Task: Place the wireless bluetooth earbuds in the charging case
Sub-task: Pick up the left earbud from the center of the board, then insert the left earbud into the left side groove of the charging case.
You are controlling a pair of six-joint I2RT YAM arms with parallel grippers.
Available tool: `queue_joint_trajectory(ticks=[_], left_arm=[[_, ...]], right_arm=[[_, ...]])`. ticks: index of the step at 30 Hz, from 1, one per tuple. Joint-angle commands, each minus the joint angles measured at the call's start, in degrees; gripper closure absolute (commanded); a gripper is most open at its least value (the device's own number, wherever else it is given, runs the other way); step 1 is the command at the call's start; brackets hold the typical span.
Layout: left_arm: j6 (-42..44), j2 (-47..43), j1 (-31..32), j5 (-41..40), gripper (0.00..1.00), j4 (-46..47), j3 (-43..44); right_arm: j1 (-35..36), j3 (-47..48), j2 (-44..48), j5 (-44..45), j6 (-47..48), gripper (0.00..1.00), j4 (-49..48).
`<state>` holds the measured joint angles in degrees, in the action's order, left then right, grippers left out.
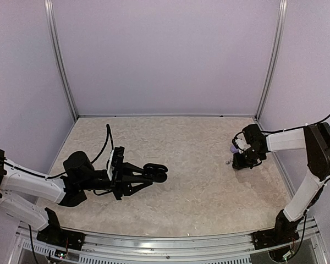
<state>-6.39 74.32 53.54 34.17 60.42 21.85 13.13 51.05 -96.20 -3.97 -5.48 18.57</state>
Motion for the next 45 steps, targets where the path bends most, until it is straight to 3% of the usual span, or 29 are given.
queue_joint_trajectory(ticks=[1, 12, 31, 34, 45], left_arm=[[-0.36, -0.07, -0.21, -0.17, 0.9, 1.53, 0.21], [-0.18, 0.1, -0.2, -0.07, 0.9, 1.37, 0.39], [-0.11, 0.12, -0.41, -0.07, 0.9, 1.19, 0.32], [-0.13, -0.03, -0.36, 0.01, 0.9, 1.12, 0.3], [2.43, -1.61, -0.19, 0.24, 0.91, -2.26, 0.75]], right_arm=[[-0.07, 1.28, 1.04, 0.39, -0.47, 0.7, 0.41], [-0.21, 2.81, 0.28, 1.02, 0.0, 0.71, 0.85], [-0.56, 2.46, 1.19, 1.01, 0.52, 0.96, 2.14], [-0.52, 2.35, 3.51, -1.37, 1.34, 1.0, 2.35], [4.96, 4.41, 20.55, -19.92, 10.61, 1.0, 2.83]])
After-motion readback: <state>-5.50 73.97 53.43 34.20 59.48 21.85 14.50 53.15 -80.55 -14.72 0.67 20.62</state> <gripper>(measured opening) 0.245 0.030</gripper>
